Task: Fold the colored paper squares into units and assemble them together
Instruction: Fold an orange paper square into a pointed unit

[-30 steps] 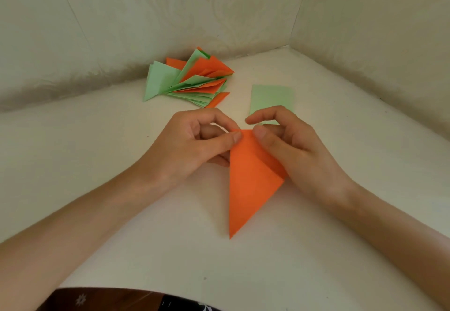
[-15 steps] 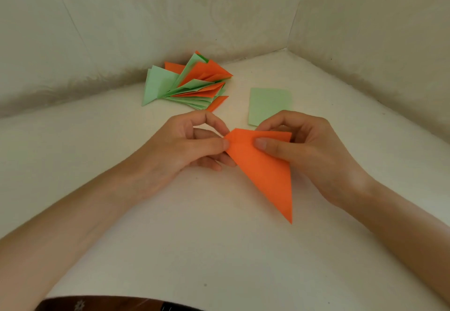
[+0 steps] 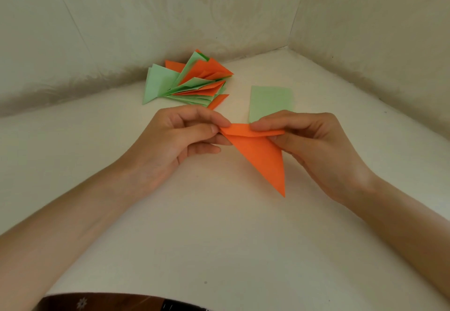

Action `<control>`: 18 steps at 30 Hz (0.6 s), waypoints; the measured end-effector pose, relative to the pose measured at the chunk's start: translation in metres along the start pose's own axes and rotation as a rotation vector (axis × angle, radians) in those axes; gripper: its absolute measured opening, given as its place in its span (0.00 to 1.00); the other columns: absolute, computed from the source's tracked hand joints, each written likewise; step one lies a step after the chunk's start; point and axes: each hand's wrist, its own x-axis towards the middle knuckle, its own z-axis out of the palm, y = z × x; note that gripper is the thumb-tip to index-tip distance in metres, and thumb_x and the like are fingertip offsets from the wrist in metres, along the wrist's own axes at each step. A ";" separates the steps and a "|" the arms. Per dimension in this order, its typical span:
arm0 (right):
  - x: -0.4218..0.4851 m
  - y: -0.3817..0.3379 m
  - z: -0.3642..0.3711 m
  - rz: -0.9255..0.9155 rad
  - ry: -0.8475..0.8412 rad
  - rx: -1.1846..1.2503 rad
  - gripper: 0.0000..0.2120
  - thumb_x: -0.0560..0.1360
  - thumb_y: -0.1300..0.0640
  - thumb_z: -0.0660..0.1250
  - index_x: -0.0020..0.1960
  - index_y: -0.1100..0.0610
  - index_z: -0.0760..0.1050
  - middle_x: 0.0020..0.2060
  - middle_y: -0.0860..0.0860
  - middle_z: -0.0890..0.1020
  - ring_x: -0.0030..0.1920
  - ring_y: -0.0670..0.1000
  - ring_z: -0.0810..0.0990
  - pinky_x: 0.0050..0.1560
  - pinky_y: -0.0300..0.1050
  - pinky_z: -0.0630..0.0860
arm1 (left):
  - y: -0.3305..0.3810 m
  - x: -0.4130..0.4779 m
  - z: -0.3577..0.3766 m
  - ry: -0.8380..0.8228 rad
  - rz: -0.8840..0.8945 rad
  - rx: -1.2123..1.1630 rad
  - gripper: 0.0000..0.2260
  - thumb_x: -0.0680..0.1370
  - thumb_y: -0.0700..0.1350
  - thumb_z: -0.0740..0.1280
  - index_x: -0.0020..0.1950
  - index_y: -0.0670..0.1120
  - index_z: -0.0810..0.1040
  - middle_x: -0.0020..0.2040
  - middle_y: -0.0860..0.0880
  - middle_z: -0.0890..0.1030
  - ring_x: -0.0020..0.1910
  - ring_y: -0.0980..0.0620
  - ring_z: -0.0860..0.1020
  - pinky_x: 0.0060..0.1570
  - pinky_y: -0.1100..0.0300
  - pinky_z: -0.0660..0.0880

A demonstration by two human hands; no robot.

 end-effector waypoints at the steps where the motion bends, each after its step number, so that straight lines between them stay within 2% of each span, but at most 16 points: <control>1: -0.001 0.000 0.000 -0.027 -0.003 -0.037 0.17 0.67 0.69 0.61 0.47 0.54 0.82 0.44 0.46 0.83 0.48 0.43 0.80 0.47 0.34 0.73 | 0.000 0.001 -0.001 0.004 -0.004 -0.001 0.12 0.73 0.33 0.64 0.37 0.44 0.84 0.38 0.45 0.84 0.39 0.53 0.83 0.36 0.65 0.79; 3: -0.002 0.000 0.001 -0.064 -0.003 -0.105 0.20 0.66 0.71 0.59 0.48 0.52 0.81 0.46 0.44 0.81 0.50 0.42 0.78 0.46 0.34 0.71 | 0.000 0.001 -0.001 -0.003 -0.015 -0.017 0.13 0.73 0.32 0.63 0.36 0.44 0.84 0.38 0.45 0.84 0.38 0.52 0.83 0.36 0.64 0.78; 6: -0.004 -0.001 0.002 -0.081 -0.012 -0.138 0.23 0.64 0.70 0.56 0.46 0.51 0.82 0.47 0.43 0.80 0.51 0.44 0.76 0.45 0.37 0.67 | 0.001 0.001 -0.001 0.008 -0.019 -0.030 0.07 0.70 0.35 0.67 0.36 0.43 0.83 0.37 0.45 0.83 0.37 0.52 0.83 0.35 0.64 0.78; 9: -0.004 -0.002 0.002 -0.088 -0.017 -0.165 0.23 0.62 0.69 0.54 0.46 0.52 0.82 0.48 0.44 0.80 0.51 0.44 0.76 0.47 0.39 0.68 | -0.001 0.001 0.001 0.051 0.003 0.024 0.04 0.72 0.36 0.66 0.42 0.41 0.80 0.36 0.46 0.83 0.37 0.52 0.83 0.36 0.65 0.78; 13: -0.004 -0.001 0.001 -0.091 -0.007 -0.184 0.24 0.62 0.68 0.54 0.47 0.53 0.82 0.48 0.45 0.80 0.51 0.44 0.76 0.49 0.42 0.68 | 0.000 0.000 0.001 0.087 0.020 0.042 0.10 0.66 0.43 0.69 0.47 0.43 0.77 0.37 0.46 0.84 0.38 0.52 0.84 0.36 0.64 0.79; 18: -0.003 0.003 -0.001 -0.074 -0.031 -0.126 0.22 0.64 0.69 0.55 0.46 0.55 0.83 0.48 0.48 0.80 0.55 0.50 0.76 0.55 0.50 0.70 | -0.003 0.001 0.001 0.084 0.030 0.079 0.09 0.67 0.42 0.68 0.46 0.42 0.78 0.36 0.48 0.84 0.38 0.54 0.83 0.36 0.66 0.78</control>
